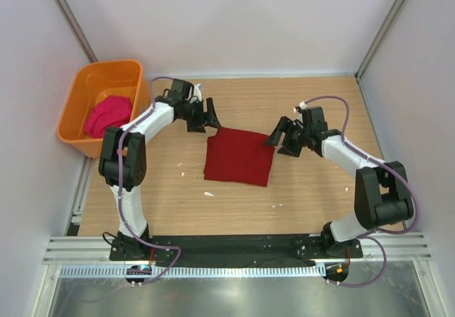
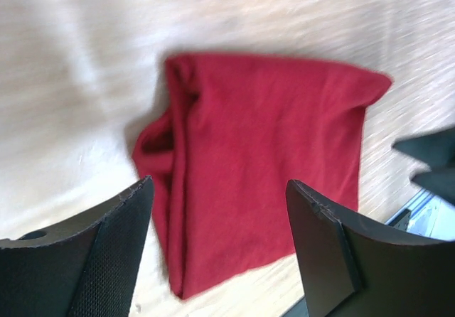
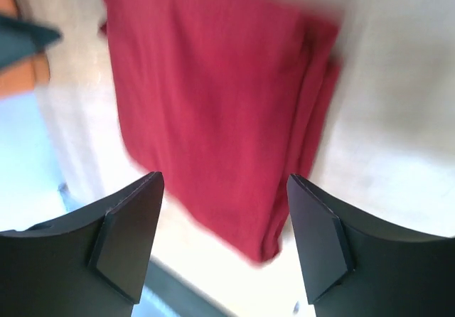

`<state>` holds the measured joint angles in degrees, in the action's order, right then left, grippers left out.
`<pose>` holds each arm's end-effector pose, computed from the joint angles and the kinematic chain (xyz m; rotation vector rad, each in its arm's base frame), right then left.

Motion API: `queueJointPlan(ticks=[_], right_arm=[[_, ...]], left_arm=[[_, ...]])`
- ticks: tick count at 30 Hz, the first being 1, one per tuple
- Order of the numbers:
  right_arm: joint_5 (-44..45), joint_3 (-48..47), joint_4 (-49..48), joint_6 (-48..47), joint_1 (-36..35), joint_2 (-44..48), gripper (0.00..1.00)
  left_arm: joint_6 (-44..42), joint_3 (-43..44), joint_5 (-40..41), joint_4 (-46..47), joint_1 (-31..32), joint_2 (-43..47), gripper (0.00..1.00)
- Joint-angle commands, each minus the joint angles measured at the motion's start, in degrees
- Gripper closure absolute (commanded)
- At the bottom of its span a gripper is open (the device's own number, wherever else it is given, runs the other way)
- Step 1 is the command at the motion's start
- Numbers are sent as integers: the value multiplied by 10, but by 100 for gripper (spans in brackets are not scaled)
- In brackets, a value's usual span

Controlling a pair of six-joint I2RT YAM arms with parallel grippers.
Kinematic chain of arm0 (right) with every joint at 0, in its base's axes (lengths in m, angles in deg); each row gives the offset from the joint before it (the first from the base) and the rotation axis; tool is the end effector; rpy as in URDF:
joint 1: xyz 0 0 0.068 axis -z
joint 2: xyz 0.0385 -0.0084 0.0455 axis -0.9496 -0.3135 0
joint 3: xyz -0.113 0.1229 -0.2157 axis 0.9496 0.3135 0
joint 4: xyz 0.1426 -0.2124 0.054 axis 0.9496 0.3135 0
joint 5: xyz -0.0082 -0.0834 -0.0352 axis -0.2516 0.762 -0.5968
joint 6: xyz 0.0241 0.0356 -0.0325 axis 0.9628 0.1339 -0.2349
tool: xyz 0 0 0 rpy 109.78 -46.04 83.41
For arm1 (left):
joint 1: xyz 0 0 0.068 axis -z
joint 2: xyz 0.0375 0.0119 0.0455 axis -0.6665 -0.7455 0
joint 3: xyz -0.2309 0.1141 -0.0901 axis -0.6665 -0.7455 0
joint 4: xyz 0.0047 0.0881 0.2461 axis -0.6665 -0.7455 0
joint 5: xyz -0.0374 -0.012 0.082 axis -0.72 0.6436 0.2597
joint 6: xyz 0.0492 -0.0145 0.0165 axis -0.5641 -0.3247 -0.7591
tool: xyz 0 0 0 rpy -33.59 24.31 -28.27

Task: Fold and stack the t-shirts
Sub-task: Fold the tshirt

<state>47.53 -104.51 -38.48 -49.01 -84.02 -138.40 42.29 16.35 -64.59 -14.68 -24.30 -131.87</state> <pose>0.2852 0.0778 0.2034 0.3217 2.5041 0.9088 0.4004 -0.1429 0.2153 -0.0153 2.6215 -0.8755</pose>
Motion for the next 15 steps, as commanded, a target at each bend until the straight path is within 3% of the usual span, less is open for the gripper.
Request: queueJointPlan(ticks=[1,9,15], right_arm=[[63,-75,26,-100,17,-63,25],[74,-144,25,-151,19,-141,42],[60,-170,17,-167,20,-183,43]], left_arm=[[-30,44,-45,54,0,-27,25],[-41,97,-45,95,8,-101,32],[-40,111,-43,100,24,-146,38]])
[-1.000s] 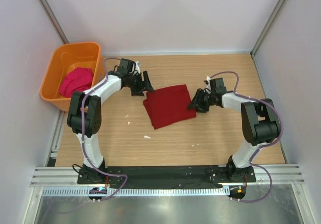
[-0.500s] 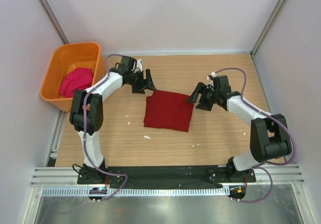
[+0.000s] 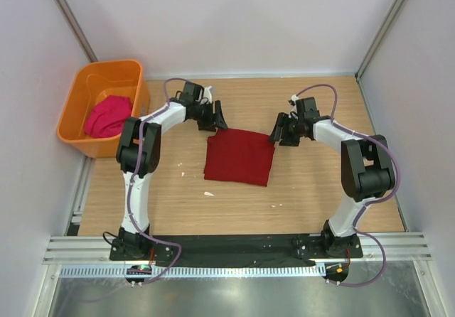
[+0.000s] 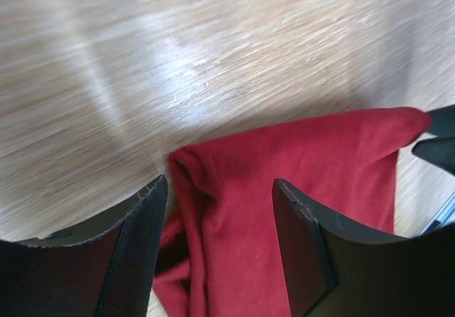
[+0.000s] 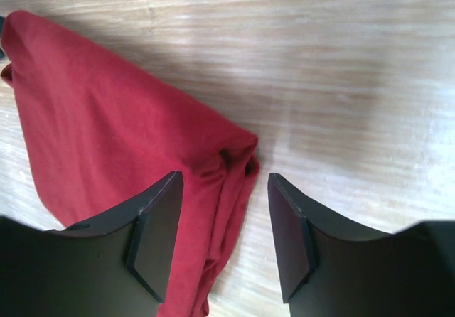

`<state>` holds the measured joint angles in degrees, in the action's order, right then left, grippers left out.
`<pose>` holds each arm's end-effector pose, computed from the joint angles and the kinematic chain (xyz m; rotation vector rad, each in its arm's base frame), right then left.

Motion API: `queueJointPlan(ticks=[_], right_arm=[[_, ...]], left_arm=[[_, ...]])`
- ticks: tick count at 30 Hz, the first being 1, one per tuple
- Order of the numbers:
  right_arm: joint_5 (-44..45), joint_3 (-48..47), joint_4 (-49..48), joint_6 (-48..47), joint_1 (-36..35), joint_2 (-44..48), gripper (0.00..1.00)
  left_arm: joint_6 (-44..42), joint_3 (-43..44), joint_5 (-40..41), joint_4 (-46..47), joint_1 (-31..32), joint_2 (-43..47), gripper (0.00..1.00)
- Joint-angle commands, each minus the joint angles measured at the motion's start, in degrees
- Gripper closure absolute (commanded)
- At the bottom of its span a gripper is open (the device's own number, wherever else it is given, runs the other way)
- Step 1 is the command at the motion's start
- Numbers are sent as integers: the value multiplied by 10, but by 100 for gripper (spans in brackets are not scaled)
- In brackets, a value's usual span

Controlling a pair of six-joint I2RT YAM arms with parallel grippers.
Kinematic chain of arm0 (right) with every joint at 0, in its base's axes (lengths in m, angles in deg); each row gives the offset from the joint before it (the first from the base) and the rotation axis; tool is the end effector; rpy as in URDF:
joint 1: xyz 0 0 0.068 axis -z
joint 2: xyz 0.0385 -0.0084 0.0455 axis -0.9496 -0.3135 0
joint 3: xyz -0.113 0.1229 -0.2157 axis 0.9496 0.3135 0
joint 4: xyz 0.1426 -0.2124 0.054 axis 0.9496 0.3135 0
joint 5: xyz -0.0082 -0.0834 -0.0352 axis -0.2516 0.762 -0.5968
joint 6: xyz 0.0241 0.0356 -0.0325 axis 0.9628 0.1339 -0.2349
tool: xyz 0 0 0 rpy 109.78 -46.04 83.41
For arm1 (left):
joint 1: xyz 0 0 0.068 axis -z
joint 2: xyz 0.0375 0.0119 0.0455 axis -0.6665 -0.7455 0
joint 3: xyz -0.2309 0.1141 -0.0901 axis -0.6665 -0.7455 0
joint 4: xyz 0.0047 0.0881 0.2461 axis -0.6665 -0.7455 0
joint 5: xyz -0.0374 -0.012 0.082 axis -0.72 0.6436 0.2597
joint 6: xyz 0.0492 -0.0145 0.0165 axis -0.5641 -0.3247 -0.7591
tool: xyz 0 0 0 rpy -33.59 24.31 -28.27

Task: Fold and stack the t-shirts
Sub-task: Fold the tshirt

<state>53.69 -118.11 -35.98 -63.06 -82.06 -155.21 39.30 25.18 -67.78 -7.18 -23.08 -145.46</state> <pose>0.3514 0.0761 0.1800 0.1351 2.5657 0.6508 0.4467 -0.1700 0.1688 0.1207 2.5633 -0.9426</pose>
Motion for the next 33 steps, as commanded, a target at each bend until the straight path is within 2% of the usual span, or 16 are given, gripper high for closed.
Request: queueJointPlan(ticks=[1,10,13,14,16,17,18,19,20,21,24,33], right_arm=[[-4,-37,-9,-27,0,-19,41],[-24,-70,-5,-40,1,-61,38],[-36,-76,-15,-33,1,-70,40],[-44,-76,-20,-31,1,-74,41],[-58,-80,-31,-26,2,-77,58],[-70,-81,-35,-23,1,-78,67],[-73,-87,-36,-19,1,-77,75],[-75,-89,-36,-10,1,-76,88],[-74,-92,-33,-5,1,-73,92],[-73,-94,-29,-1,1,-62,94],[-71,-100,-6,18,0,-39,99],[-92,-79,62,36,-3,49,99]], left_arm=[[-12,22,-7,25,12,-11,39],[-13,31,5,20,16,-38,38],[-9,36,-11,20,16,-46,46],[-9,37,-12,21,15,-47,52],[-9,35,-14,20,15,-43,62],[-10,36,-14,19,15,-41,74],[-9,38,-16,19,15,-39,80],[-8,38,-14,15,14,-30,85],[-7,40,-11,13,14,-22,98],[-5,39,-9,11,14,-14,100],[6,32,9,-2,14,29,100],[46,-66,42,-39,15,182,100]])
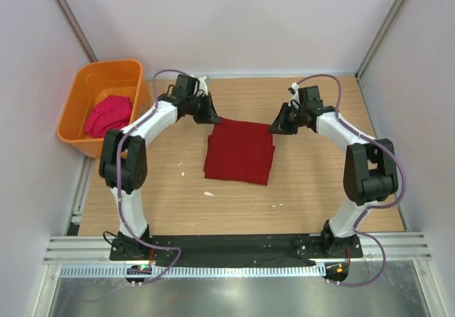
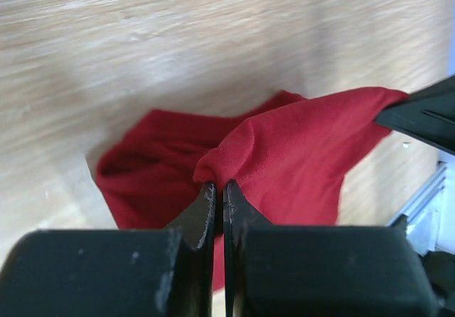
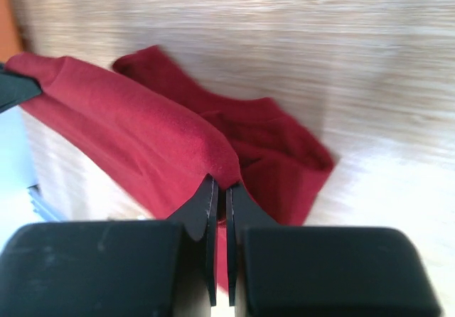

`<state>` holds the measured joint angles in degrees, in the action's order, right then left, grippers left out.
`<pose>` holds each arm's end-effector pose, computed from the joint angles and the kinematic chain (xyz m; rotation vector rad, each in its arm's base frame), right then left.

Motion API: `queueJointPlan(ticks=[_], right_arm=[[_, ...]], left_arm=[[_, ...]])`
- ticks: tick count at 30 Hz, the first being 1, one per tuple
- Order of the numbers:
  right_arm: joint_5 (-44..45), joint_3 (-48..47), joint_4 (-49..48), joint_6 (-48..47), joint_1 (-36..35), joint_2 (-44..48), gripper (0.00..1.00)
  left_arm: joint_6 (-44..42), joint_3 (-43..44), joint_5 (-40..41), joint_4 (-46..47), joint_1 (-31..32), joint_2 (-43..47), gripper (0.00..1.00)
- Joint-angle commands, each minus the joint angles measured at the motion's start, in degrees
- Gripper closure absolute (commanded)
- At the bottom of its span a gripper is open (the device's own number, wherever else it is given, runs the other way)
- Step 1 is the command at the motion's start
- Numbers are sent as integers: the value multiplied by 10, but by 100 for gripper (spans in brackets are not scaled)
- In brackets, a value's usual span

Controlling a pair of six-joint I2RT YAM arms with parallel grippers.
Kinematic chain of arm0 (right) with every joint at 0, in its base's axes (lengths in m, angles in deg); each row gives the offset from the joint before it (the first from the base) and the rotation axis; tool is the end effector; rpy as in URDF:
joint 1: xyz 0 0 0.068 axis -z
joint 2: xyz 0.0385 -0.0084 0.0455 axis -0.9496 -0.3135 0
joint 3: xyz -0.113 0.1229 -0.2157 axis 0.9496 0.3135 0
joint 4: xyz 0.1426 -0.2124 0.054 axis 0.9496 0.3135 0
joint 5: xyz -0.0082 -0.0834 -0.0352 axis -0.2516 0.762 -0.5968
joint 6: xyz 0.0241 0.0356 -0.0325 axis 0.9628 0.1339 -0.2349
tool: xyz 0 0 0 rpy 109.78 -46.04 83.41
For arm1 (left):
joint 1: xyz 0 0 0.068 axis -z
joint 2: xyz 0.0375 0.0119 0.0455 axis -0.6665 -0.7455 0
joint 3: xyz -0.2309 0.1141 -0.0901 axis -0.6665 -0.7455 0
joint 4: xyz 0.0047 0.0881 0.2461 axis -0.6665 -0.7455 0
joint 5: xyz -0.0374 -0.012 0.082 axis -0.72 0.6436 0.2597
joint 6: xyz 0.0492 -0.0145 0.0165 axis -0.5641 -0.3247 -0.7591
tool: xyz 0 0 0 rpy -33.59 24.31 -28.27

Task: Fold and stack the t-shirts
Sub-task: Fold the tshirt

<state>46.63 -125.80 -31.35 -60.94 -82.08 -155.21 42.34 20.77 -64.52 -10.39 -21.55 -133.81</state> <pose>0.3660 0.0830 0.2164 0.1098 2.5188 0.8257 0.4121 -0.1689 0.2302 0.0827 2.5108 -0.9143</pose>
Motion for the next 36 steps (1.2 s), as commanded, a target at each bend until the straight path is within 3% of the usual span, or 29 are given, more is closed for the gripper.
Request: queueJointPlan(ticks=[1,9,22,24,25,27,31,32,33,36], right_arm=[[-26,3,17,17,-3,52,99],[-38,4,12,38,-5,71,99],[1,-33,16,38,-5,0,99],[16,-42,17,37,-4,-23,96],[24,-41,5,36,-5,-31,95],[54,-54,-8,31,-3,-66,85],[96,-124,54,1,-4,-110,69],[103,-131,63,-4,-4,-98,64],[118,-131,69,-10,-3,-90,53],[132,-115,96,-33,-4,-54,40]], left_arm=[[15,-28,9,-15,0,75,100],[27,-59,42,-55,-1,111,100],[40,0,60,-91,-11,9,100],[30,28,60,-94,-13,-25,94],[27,41,67,-96,-13,-37,83],[18,86,79,-110,-13,-71,78],[-1,128,139,-142,-14,-57,47],[-7,124,143,-142,-14,-45,42],[-22,119,144,-144,-14,-33,39],[-40,74,124,-158,-15,14,38]])
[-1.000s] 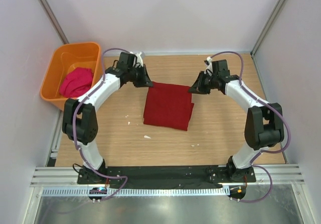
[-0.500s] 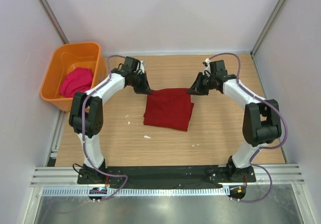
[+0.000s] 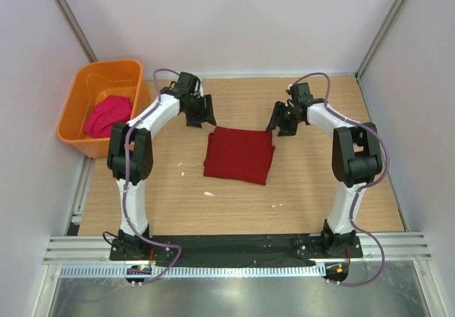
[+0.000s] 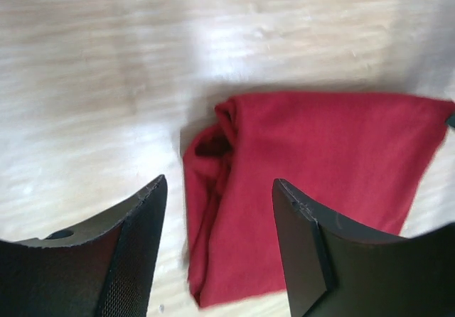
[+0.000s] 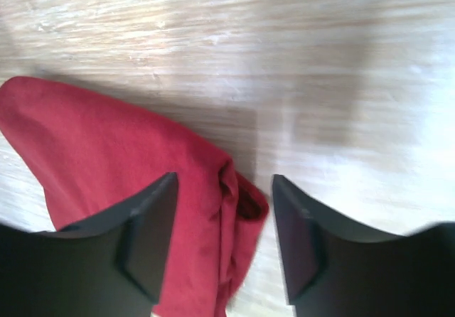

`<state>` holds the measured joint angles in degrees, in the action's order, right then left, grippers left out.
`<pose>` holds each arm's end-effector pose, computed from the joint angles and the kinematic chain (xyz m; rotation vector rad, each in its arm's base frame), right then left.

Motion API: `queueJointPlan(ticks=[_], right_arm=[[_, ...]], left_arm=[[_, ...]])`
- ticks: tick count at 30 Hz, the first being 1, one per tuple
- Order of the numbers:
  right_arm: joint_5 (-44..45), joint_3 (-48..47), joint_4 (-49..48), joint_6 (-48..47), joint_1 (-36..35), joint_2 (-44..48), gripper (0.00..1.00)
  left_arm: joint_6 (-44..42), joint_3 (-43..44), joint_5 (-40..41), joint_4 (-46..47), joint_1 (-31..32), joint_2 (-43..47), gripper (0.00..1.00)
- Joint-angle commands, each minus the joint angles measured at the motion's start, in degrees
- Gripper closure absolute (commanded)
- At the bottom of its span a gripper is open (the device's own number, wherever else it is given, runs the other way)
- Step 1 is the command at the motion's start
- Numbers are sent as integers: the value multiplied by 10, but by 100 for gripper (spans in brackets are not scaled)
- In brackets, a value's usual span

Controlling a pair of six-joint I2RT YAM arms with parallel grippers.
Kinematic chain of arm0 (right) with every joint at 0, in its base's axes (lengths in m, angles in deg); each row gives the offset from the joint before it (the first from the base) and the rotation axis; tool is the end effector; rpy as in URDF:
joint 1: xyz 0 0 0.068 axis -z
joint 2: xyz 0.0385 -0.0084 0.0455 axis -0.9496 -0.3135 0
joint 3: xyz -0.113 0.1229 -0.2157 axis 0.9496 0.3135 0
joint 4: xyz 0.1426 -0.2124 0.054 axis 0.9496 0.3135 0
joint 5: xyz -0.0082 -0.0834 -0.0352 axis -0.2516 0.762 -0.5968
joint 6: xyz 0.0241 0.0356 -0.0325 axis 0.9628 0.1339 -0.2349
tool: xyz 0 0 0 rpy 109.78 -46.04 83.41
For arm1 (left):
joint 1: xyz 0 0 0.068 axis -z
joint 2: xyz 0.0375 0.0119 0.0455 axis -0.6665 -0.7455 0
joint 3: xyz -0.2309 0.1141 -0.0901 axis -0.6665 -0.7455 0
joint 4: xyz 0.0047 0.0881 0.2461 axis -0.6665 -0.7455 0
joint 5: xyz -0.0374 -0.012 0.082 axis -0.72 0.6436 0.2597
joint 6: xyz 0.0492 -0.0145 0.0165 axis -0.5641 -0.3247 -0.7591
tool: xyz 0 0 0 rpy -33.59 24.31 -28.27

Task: Fold and stack the t-shirts
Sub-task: Fold the tshirt, then neatly place the folded tshirt to the corner

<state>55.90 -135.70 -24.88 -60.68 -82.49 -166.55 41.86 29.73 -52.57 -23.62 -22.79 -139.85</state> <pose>0.4030 0.0873 0.1858 0.2202 2.6520 0.6036 0.4301 -0.1575 0.2168 -0.0720 2.6716 -0.5976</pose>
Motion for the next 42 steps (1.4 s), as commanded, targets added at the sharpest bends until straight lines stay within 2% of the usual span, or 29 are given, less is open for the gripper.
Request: queueJointPlan(ticks=[1,3,5,9,17,27,33,36,39,40,41,42], right_arm=[[37,-5,36,-37,0,73,37],[18,36,31,-35,0,107,28],[-5,63,24,-27,0,122,26],[-27,127,-21,11,-11,143,25],[-13,162,-71,62,-36,135,24],[-28,175,-118,36,-38,91,21],[-35,162,-144,28,-45,64,23],[-30,159,-149,26,-51,57,26],[-32,154,-152,22,-59,55,39],[-28,153,-153,18,-62,57,44],[-17,152,-153,12,-65,59,58],[-14,150,-151,6,-68,59,66]], left_arm=[[-41,-52,-24,-27,-3,94,37],[-43,-99,-56,-20,-3,113,37],[-40,-177,-86,10,-3,136,36],[-35,-247,-95,63,-2,157,34],[-8,-304,-116,98,-1,153,36],[71,-380,-180,170,1,194,39],[63,-358,-131,123,-3,248,37],[39,-339,-101,78,-10,281,37],[19,-331,-76,43,-20,331,36],[16,-331,-71,31,-25,343,36],[10,-332,-66,26,-34,355,36],[9,-333,-66,23,-40,380,35]])
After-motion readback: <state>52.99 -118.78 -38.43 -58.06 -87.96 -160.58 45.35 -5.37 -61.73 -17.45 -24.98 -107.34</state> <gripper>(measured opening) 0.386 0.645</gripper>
